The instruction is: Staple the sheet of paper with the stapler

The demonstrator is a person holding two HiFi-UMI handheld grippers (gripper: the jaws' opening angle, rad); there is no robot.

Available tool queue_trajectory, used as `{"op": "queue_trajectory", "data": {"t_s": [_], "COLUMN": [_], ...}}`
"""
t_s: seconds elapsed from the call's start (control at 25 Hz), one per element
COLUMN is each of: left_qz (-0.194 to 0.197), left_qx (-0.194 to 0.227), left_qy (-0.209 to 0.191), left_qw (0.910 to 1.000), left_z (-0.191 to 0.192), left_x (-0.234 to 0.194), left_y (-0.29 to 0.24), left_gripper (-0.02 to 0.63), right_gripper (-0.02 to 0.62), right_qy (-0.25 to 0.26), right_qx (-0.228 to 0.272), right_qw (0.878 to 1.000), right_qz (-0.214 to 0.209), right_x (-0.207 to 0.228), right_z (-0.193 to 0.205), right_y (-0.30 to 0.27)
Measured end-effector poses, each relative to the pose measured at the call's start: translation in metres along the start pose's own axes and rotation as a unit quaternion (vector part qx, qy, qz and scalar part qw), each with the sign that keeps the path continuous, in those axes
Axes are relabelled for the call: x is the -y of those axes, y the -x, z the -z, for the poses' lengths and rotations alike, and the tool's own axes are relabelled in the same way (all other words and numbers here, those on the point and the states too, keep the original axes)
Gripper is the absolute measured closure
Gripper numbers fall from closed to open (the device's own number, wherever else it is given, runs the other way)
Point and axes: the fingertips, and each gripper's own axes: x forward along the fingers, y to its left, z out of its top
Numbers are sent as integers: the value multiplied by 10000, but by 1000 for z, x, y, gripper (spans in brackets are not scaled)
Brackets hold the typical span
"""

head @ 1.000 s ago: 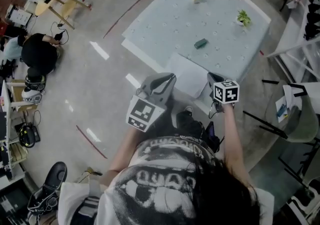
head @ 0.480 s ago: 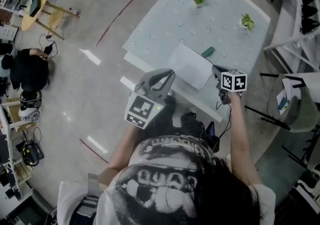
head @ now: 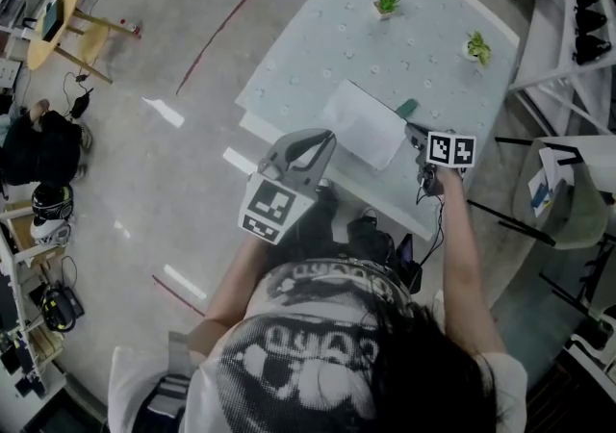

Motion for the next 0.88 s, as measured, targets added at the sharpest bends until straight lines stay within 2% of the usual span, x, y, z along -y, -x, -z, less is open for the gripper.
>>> {"op": "queue_trajectory", "data": {"t_s": [0.24,0.36,0.88], "left_qz": [3,6,19], "left_qx": [4,4,18], "left_qy": [74,99,121], "left_qw": [10000,10000,9999], "left_z": [2,2,-3], "left_x": [-14,-20,-41], "left_y": [-6,-8,-23], "left_gripper": [597,597,597], "right_gripper": [589,589,589], "right_qy": [-620,-755,-1272], "right_qx": [-145,-88,193], "right_qw": [9975,9961,9916], "right_qz": [-309,-437,-147], "right_x": [0,-5,23], "right_z": [2,-4,-12], "right_y": [-10,-14,-1]}}
